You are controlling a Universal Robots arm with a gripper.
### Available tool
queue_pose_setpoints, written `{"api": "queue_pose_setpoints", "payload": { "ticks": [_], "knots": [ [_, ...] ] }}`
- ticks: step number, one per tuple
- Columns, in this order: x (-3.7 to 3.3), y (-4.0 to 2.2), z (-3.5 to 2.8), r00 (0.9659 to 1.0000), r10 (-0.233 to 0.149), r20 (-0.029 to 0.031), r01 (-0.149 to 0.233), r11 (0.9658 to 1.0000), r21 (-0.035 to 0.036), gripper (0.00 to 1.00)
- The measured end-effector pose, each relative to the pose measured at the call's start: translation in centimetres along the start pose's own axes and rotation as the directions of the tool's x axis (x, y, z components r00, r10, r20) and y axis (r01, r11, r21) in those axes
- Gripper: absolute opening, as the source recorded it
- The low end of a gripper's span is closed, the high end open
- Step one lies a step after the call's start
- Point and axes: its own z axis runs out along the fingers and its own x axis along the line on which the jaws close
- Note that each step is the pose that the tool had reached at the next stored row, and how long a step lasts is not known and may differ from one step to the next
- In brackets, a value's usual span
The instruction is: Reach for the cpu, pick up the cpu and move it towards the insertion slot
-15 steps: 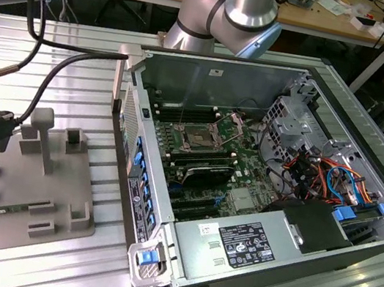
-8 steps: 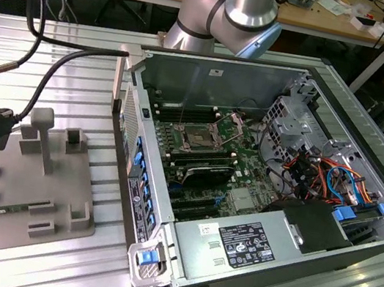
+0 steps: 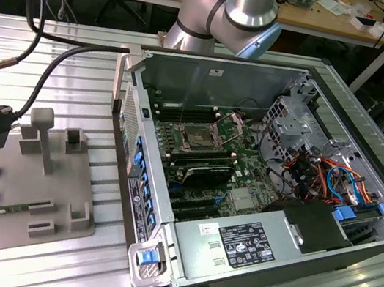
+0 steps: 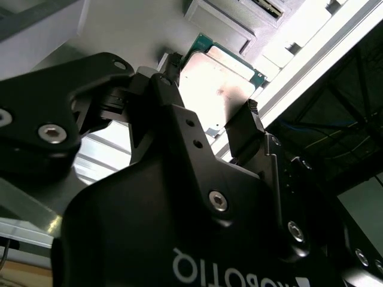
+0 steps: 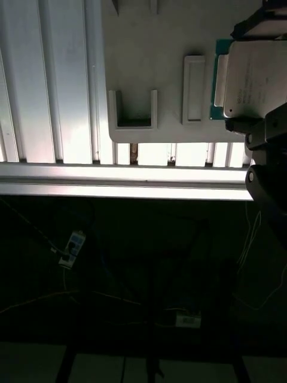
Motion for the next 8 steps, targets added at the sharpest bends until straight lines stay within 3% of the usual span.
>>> {"api": "queue_pose_setpoints", "payload": {
  "ticks": [8],
  "knots": [
    [0.00,0.01,-0.41,1.0000,0.000,-0.0001,0.000,1.0000,0.0000,0.55]
  ]
}}
